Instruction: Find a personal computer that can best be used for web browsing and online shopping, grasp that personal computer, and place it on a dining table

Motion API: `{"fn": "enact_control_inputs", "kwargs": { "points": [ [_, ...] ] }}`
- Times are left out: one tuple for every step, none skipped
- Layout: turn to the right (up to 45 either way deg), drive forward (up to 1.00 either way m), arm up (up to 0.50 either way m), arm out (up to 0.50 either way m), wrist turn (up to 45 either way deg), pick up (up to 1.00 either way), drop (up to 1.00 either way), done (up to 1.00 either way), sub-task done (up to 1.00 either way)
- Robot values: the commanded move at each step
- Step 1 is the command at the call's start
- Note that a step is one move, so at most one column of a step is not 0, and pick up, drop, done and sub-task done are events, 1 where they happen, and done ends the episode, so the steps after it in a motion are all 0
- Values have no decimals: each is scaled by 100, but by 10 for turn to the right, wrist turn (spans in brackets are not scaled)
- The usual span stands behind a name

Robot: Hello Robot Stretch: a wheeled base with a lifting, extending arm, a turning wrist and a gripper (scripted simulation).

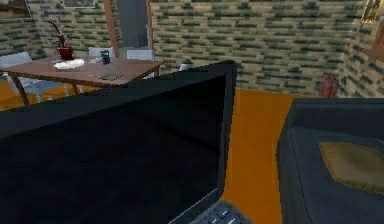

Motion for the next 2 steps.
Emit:
{"fn": "enact_control_inputs", "kwargs": {
  "points": [
    [0, 0, 0, -20, 0, 0, 0, 0, 0],
    [-120, 0, 0, 0, 0, 0, 0, 0, 0]
  ]
}}
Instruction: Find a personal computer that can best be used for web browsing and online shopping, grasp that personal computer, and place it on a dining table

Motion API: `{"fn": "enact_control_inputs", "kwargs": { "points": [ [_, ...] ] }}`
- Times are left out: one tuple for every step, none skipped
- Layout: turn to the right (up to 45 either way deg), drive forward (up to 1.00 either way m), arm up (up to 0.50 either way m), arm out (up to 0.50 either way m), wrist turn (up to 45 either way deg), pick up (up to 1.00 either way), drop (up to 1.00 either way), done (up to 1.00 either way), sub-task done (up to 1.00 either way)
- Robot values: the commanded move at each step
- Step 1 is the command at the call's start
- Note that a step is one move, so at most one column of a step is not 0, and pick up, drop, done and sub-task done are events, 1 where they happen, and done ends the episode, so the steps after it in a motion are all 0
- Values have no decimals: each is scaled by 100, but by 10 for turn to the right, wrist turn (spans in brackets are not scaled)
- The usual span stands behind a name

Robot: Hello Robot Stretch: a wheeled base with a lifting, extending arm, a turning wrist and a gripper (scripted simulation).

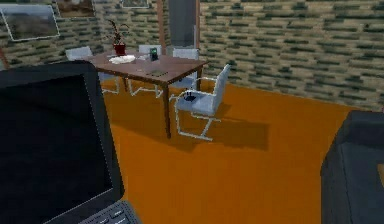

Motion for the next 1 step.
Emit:
{"fn": "enact_control_inputs", "kwargs": {
  "points": [
    [0, 35, 0, 0, 0, 0, 0, 0, 0]
  ]
}}
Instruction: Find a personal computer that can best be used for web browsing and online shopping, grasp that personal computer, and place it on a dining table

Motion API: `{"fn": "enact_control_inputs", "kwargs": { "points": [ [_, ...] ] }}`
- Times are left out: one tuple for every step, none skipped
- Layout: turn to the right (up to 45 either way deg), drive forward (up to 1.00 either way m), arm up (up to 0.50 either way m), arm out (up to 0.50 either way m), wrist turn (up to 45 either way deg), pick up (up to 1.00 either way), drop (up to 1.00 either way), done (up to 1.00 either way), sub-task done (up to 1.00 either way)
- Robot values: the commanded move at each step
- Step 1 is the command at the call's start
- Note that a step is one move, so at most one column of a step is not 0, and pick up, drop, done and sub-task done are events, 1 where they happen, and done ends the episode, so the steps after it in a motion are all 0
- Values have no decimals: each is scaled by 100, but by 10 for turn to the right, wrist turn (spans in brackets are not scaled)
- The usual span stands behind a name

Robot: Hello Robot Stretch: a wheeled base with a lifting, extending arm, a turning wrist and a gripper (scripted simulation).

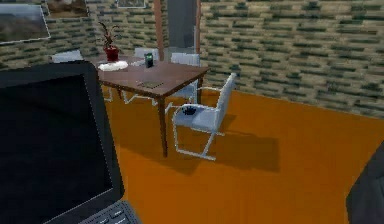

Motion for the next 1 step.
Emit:
{"fn": "enact_control_inputs", "kwargs": {
  "points": [
    [-360, 0, 0, 0, 0, 0, 0, 0, 0]
  ]
}}
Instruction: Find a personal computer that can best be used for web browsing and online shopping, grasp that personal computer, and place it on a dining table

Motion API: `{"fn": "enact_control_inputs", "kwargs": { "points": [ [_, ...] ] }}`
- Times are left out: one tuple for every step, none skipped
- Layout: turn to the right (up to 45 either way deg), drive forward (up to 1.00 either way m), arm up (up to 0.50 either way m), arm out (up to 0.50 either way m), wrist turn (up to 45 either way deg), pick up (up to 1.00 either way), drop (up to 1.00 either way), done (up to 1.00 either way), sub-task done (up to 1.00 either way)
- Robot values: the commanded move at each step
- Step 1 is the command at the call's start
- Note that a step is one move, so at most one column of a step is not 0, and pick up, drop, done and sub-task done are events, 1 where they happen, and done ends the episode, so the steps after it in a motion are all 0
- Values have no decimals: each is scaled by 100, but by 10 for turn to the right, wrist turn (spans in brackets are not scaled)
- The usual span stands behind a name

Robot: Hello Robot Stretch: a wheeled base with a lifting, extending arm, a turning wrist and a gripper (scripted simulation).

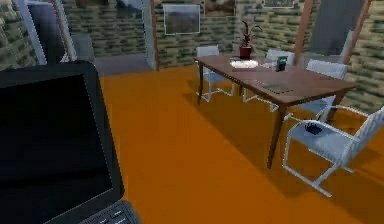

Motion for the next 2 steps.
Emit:
{"fn": "enact_control_inputs", "kwargs": {
  "points": [
    [0, 100, 0, 0, 0, 0, 0, 0, 0],
    [0, 100, 0, 0, 0, 0, 0, 0, 0]
  ]
}}
